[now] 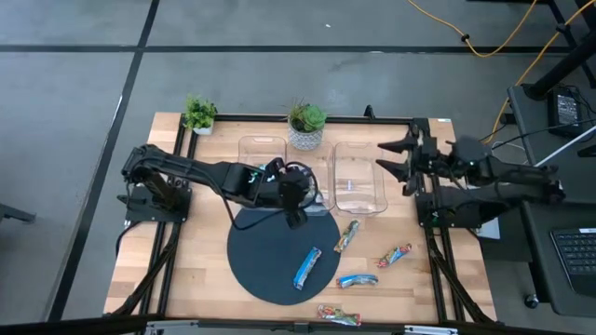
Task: Pick and place Granola Bars by type
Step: Put the blue granola bar into the right transparent bin, then put the red granola bar into the middle transparent bin
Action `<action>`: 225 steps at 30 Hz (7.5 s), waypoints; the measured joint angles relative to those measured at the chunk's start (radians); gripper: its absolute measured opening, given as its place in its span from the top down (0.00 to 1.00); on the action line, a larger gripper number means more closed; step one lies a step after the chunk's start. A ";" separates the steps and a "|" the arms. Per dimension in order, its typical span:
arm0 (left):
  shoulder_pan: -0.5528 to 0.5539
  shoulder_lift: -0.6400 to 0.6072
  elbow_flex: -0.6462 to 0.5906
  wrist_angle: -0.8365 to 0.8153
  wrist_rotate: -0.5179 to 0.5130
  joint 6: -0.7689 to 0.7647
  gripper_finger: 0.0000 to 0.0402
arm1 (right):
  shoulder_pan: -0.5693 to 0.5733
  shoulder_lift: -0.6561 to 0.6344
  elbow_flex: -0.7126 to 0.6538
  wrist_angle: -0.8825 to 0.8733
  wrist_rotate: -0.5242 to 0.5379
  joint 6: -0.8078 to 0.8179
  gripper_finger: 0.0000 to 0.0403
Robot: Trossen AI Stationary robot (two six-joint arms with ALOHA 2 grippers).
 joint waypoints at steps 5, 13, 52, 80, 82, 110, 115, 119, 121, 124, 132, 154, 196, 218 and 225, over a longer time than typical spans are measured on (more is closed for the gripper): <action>-0.019 -0.036 0.000 0.032 -0.056 0.056 0.98 | -0.026 0.124 0.098 0.010 -0.075 0.006 0.19; -0.059 -0.091 0.000 0.139 -0.169 0.249 0.98 | -0.097 0.348 0.186 0.153 -0.405 0.124 0.14; -0.064 -0.106 0.000 0.204 -0.221 0.389 0.97 | -0.156 0.882 0.556 0.346 -0.837 0.264 0.44; -0.111 -0.106 0.002 0.168 -0.204 0.230 0.59 | -0.234 0.868 0.703 0.071 -0.882 0.107 0.91; -0.120 -0.105 0.002 0.130 -0.198 0.183 0.55 | -0.250 0.868 0.756 -0.032 -0.880 0.042 0.91; -0.149 -0.105 0.000 -0.073 -0.296 -0.128 0.51 | -0.500 0.631 0.537 -0.802 -0.613 -0.277 0.92; -0.149 -0.105 0.000 -0.044 -0.296 -0.154 0.51 | -0.536 0.613 0.326 -0.657 -0.544 -0.161 0.89; -0.149 -0.105 0.000 -0.028 -0.296 -0.166 0.51 | -0.560 0.628 0.196 -0.564 -0.475 -0.121 0.90; -0.149 -0.105 0.000 -0.028 -0.296 -0.173 0.51 | -0.570 0.642 0.148 -0.538 -0.460 -0.104 0.92; -0.149 -0.105 0.000 -0.028 -0.296 -0.184 0.52 | -0.581 0.670 0.110 -0.502 -0.438 -0.092 0.92; -0.149 -0.079 0.000 -0.020 -0.298 -0.235 0.52 | -0.585 0.781 0.103 -0.488 -0.344 -0.102 0.89; -0.138 -0.020 -0.010 -0.087 -0.268 -0.180 0.52 | -0.587 0.859 0.185 -0.536 -0.335 -0.053 0.53; -0.142 -0.026 -0.010 -0.401 -0.308 -0.142 0.52 | 0.324 0.264 0.296 -1.117 -0.050 0.621 0.41; -0.305 -0.113 -0.085 -0.443 -0.541 -0.313 0.52 | 0.813 0.540 -0.085 -0.541 -0.021 0.956 0.41; -0.396 -0.457 -0.457 0.053 -0.413 -0.154 0.52 | 0.841 0.578 -0.038 -0.554 0.000 0.941 0.41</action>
